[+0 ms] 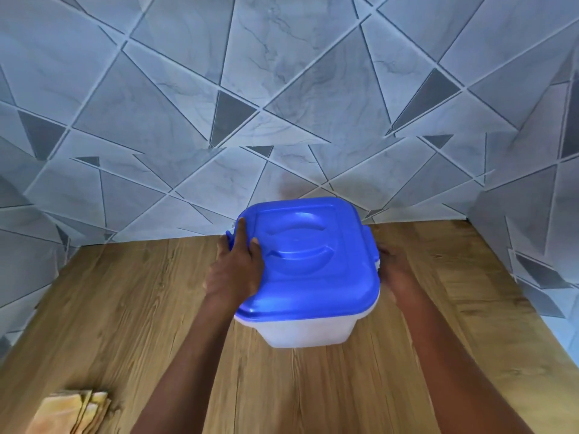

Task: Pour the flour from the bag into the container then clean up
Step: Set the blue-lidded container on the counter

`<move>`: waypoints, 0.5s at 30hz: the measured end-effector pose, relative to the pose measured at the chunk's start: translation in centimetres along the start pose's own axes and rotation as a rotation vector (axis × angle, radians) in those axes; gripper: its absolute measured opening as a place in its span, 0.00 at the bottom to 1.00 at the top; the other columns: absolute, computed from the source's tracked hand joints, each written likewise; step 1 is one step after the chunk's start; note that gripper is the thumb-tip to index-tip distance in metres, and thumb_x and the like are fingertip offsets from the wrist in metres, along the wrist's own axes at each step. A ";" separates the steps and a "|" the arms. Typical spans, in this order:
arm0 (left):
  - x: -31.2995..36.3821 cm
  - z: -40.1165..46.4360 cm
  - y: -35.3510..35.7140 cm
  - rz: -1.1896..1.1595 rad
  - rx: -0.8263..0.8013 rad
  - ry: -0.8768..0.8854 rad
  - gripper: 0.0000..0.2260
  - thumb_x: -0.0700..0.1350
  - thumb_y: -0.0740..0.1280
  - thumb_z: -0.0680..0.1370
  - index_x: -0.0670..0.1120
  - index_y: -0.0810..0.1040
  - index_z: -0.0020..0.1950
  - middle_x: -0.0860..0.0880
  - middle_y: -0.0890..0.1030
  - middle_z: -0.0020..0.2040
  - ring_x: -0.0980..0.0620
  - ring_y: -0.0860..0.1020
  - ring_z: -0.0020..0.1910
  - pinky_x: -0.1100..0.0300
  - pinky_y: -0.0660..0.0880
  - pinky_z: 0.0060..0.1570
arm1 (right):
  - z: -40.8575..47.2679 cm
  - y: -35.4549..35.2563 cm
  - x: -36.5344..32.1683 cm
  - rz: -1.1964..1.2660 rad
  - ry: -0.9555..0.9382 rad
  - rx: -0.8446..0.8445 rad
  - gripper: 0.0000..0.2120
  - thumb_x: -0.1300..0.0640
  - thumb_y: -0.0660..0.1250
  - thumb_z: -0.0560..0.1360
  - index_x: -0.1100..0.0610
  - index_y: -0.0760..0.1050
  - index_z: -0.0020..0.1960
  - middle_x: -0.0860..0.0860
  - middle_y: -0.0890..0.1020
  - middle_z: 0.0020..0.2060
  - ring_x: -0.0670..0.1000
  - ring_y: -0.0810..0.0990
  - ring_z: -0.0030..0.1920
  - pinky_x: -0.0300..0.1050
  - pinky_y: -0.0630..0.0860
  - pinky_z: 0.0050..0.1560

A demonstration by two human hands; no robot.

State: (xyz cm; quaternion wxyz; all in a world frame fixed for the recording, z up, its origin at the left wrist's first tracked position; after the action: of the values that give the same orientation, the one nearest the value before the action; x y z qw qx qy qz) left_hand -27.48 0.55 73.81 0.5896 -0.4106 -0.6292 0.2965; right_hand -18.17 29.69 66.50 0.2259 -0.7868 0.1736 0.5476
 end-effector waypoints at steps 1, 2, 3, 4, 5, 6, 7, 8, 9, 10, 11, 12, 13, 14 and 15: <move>-0.1 0.1 0.0 -0.008 0.002 -0.001 0.28 0.61 0.49 0.84 0.58 0.47 0.82 0.45 0.55 0.81 0.35 0.69 0.72 0.43 0.66 0.69 | 0.2 -0.4 0.0 0.099 0.019 0.031 0.11 0.54 0.66 0.81 0.54 0.82 0.42 0.52 0.84 0.38 0.52 0.82 0.38 0.48 0.77 0.46; -0.3 0.2 0.0 -0.014 -0.001 -0.002 0.29 0.62 0.50 0.83 0.55 0.48 0.82 0.44 0.56 0.81 0.35 0.68 0.73 0.42 0.66 0.69 | 0.1 -0.7 -0.5 0.138 0.021 0.077 0.14 0.49 0.65 0.81 0.54 0.84 0.45 0.52 0.86 0.40 0.52 0.85 0.40 0.47 0.79 0.44; -0.4 0.5 0.0 -0.018 -0.009 0.001 0.31 0.64 0.50 0.83 0.54 0.49 0.82 0.44 0.58 0.80 0.35 0.68 0.73 0.42 0.66 0.70 | 0.1 -0.8 -1.0 0.132 0.017 0.091 0.17 0.44 0.63 0.81 0.54 0.84 0.47 0.52 0.87 0.42 0.53 0.86 0.43 0.49 0.81 0.44; -0.7 0.9 0.0 -0.033 -0.022 0.006 0.32 0.66 0.51 0.82 0.54 0.50 0.82 0.43 0.61 0.79 0.36 0.68 0.74 0.43 0.65 0.70 | 0.2 -0.5 -1.6 0.108 -0.009 0.089 0.22 0.38 0.62 0.79 0.54 0.84 0.49 0.52 0.87 0.45 0.54 0.86 0.47 0.54 0.81 0.48; -0.9 1.2 -0.1 -0.074 -0.035 0.010 0.32 0.67 0.52 0.81 0.55 0.52 0.81 0.42 0.65 0.77 0.36 0.69 0.73 0.43 0.66 0.70 | 0.0 0.1 -2.3 0.077 -0.030 0.049 0.26 0.33 0.60 0.77 0.54 0.84 0.51 0.52 0.87 0.48 0.55 0.85 0.50 0.57 0.80 0.51; -1.1 1.4 -0.3 -0.141 -0.042 0.016 0.31 0.68 0.52 0.80 0.55 0.56 0.80 0.42 0.70 0.74 0.37 0.71 0.71 0.44 0.67 0.68 | -0.3 0.8 -2.7 0.055 -0.062 0.018 0.30 0.29 0.58 0.75 0.52 0.83 0.54 0.51 0.87 0.50 0.54 0.85 0.52 0.58 0.80 0.54; -1.3 1.6 -0.5 -0.219 -0.040 0.025 0.28 0.68 0.52 0.81 0.55 0.60 0.77 0.42 0.74 0.70 0.38 0.73 0.68 0.46 0.69 0.63 | -0.5 1.4 -2.8 0.033 -0.090 -0.010 0.30 0.29 0.57 0.75 0.51 0.82 0.57 0.51 0.86 0.53 0.54 0.84 0.55 0.57 0.79 0.57; -1.6 1.8 -0.7 -0.290 -0.027 0.039 0.24 0.65 0.52 0.82 0.55 0.64 0.73 0.43 0.78 0.63 0.38 0.76 0.64 0.49 0.69 0.58 | -0.9 1.8 -2.9 0.029 -0.094 -0.003 0.29 0.30 0.58 0.77 0.51 0.81 0.61 0.50 0.84 0.57 0.53 0.83 0.57 0.55 0.79 0.59; -1.8 2.0 -0.9 -0.340 -0.005 0.062 0.19 0.62 0.52 0.84 0.53 0.67 0.68 0.43 0.81 0.57 0.39 0.78 0.58 0.50 0.69 0.51 | -1.0 1.9 -2.6 0.056 -0.081 0.027 0.27 0.33 0.59 0.79 0.51 0.79 0.65 0.50 0.83 0.59 0.52 0.82 0.59 0.52 0.78 0.59; -2.1 2.4 -1.2 -0.371 0.023 0.092 0.14 0.59 0.52 0.85 0.53 0.69 0.64 0.43 0.82 0.50 0.40 0.79 0.52 0.51 0.69 0.46 | -1.4 1.9 -2.7 0.091 -0.087 0.048 0.24 0.37 0.60 0.81 0.51 0.78 0.66 0.49 0.83 0.59 0.51 0.82 0.59 0.49 0.77 0.57; -2.4 2.7 -1.4 -0.383 0.046 0.121 0.11 0.55 0.52 0.85 0.52 0.69 0.61 0.43 0.82 0.45 0.41 0.80 0.46 0.51 0.69 0.41 | -1.5 1.8 -2.5 0.119 -0.102 0.063 0.20 0.40 0.60 0.82 0.52 0.78 0.65 0.48 0.83 0.57 0.49 0.82 0.57 0.47 0.76 0.56; -2.6 3.0 -1.5 -0.382 0.058 0.148 0.09 0.53 0.53 0.86 0.51 0.69 0.59 0.42 0.82 0.41 0.42 0.79 0.41 0.52 0.69 0.39 | -1.7 1.8 -2.7 0.123 -0.124 0.064 0.18 0.43 0.60 0.83 0.52 0.79 0.63 0.47 0.84 0.55 0.48 0.82 0.56 0.46 0.77 0.55; -2.8 3.4 -1.6 -0.369 0.061 0.173 0.08 0.51 0.53 0.86 0.50 0.69 0.58 0.42 0.81 0.38 0.43 0.78 0.37 0.53 0.69 0.37 | -1.4 1.8 -2.6 0.104 -0.128 0.061 0.17 0.43 0.60 0.83 0.51 0.79 0.63 0.47 0.84 0.55 0.48 0.82 0.56 0.47 0.77 0.56; -2.9 3.7 -1.7 -0.349 0.062 0.199 0.08 0.49 0.53 0.86 0.49 0.69 0.58 0.42 0.80 0.36 0.45 0.78 0.34 0.53 0.68 0.35 | -1.2 1.8 -2.5 0.089 -0.127 0.056 0.18 0.43 0.60 0.83 0.51 0.78 0.64 0.47 0.84 0.56 0.48 0.82 0.57 0.49 0.78 0.58; -3.0 3.9 -1.7 -0.323 0.063 0.225 0.07 0.48 0.54 0.86 0.48 0.69 0.58 0.43 0.80 0.34 0.46 0.77 0.32 0.54 0.68 0.34 | -0.8 1.7 -2.3 0.066 -0.120 0.055 0.18 0.42 0.60 0.83 0.50 0.78 0.66 0.47 0.83 0.58 0.49 0.82 0.58 0.51 0.78 0.61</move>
State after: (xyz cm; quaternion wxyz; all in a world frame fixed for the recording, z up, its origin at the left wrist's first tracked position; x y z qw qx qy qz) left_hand -31.66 -2.42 73.30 0.7086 -0.3161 -0.6075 0.1699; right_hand -19.17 27.88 68.59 0.2390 -0.7397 0.2005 0.5962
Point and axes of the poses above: each hand's wrist, its own z-axis towards the middle knuckle, its own y-axis out of the palm, x = y × z, the point moved 5 cm from there along z, towards the middle knuckle
